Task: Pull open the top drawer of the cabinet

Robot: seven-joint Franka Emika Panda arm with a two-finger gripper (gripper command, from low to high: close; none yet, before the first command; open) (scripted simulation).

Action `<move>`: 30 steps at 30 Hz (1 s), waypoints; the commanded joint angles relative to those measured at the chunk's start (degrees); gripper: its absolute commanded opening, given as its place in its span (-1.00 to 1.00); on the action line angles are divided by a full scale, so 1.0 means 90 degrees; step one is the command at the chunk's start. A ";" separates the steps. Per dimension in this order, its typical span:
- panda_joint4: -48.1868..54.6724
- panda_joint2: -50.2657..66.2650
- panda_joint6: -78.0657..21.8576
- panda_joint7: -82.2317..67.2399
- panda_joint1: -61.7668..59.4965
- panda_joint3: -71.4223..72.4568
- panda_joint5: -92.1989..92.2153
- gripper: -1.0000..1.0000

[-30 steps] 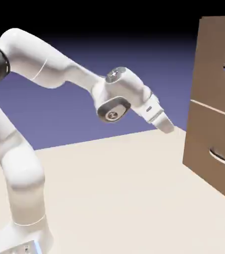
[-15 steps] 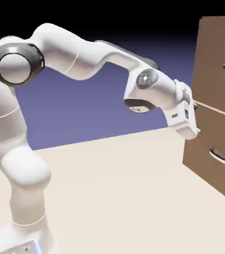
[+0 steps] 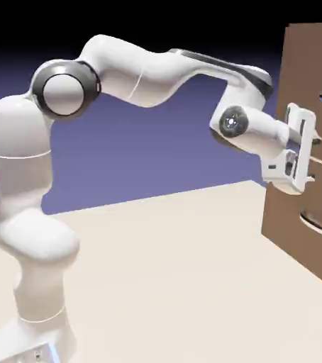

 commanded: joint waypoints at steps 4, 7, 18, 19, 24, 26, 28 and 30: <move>0.0578 0.0430 -0.0042 -0.0262 0.0356 -0.0435 0.1108 0.00; 0.1011 0.0753 -0.0074 -0.0459 0.0627 -0.0760 0.1938 0.00; 0.2599 0.1936 -0.0190 -0.1179 0.1621 -0.1955 0.4984 0.00; 0.2743 0.2043 -0.0201 -0.1244 0.1711 -0.2063 0.5261 0.00; 0.3466 0.2595 -0.0115 -0.0466 0.1174 -0.1733 0.4831 0.00; 0.3927 0.2948 -0.0057 0.0062 0.0803 -0.1498 0.4504 0.00; 0.4310 0.3240 -0.0008 0.0500 0.0495 -0.1302 0.4233 0.00; 0.4310 0.3240 -0.0008 0.0500 0.0495 -0.1302 0.4233 -1.00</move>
